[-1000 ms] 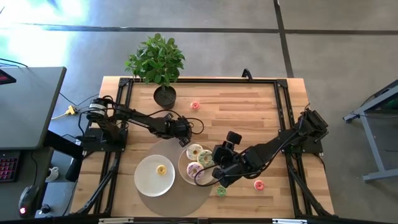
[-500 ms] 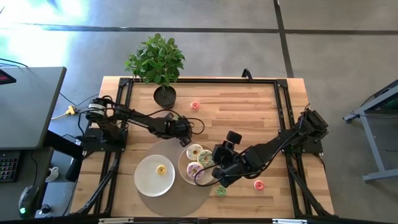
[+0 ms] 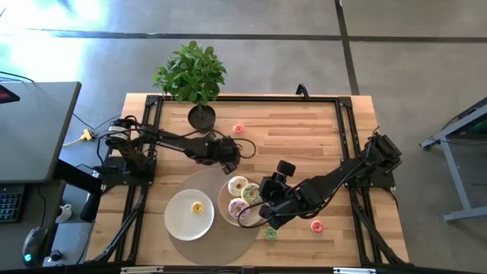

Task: Pick & Place donuts
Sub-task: Put the top small green donut on the white plate

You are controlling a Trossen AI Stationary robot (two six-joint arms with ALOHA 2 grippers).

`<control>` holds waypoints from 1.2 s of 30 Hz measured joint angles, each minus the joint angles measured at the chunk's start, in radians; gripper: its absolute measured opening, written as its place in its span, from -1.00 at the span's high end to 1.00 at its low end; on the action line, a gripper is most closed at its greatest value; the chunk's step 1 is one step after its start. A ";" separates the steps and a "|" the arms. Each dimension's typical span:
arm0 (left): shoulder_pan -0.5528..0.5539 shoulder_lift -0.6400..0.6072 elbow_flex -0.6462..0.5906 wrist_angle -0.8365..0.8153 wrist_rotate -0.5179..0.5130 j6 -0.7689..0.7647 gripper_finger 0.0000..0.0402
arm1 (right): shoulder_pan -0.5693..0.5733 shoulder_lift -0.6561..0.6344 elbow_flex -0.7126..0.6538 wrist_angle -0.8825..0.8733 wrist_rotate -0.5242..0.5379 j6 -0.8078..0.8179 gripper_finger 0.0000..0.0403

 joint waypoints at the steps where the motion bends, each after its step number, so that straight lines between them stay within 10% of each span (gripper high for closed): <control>1: 0.011 0.000 0.004 -0.037 0.006 -0.020 0.23 | 0.000 0.000 0.000 0.000 0.000 0.000 0.31; 27: 0.094 0.057 -0.060 0.022 0.033 -0.017 0.21 | 0.000 0.000 0.000 0.000 -0.001 0.000 0.31; 36: 0.084 0.070 -0.058 0.014 0.029 -0.017 0.77 | 0.000 0.000 0.000 0.000 0.000 0.000 0.31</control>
